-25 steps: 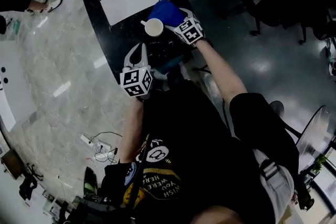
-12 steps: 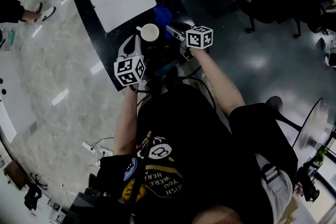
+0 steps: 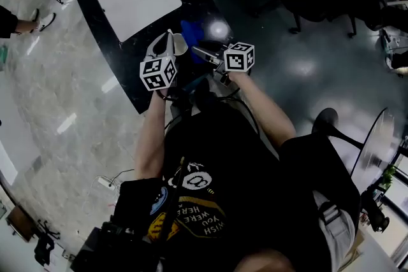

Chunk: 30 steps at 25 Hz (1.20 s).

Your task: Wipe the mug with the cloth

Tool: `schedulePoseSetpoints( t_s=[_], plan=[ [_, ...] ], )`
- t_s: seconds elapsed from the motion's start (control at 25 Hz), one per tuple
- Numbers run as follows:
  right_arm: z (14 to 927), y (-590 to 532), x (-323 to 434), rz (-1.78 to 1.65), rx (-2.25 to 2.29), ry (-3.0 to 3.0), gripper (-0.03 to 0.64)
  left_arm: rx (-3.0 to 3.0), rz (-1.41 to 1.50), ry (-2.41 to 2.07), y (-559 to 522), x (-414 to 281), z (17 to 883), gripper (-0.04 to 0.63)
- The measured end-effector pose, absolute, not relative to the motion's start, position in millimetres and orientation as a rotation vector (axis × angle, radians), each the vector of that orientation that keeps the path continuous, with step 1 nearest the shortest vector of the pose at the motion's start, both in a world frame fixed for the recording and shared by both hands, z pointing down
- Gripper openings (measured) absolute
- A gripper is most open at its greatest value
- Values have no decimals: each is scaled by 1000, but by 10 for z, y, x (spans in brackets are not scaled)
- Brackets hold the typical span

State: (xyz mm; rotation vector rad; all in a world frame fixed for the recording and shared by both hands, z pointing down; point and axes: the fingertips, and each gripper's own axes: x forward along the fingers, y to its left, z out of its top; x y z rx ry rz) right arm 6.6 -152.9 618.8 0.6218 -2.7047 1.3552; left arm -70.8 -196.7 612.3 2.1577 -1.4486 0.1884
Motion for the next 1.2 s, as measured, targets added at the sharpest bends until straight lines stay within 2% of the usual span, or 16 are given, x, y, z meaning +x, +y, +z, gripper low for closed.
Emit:
schedulePoseSetpoints(
  t_s=[0.28,0.64,0.88,1.2],
  plan=[
    [6191,-1798,73,1470,711,-2700,98,2152,171,-1426,-1893,-641,6104,5],
    [6242,-1401,237,1545,750,-2714,101,2144,154,-1409,-1801,-540,6178,5],
    [6198,-1694,244,1541,802,-2696,104,2120,122,-1396,-1778,-573,6162,3],
    [6172,-1401,341,1527,838,-2696,104,2132,123,-1369,-1779,-486,6180,3]
  ],
)
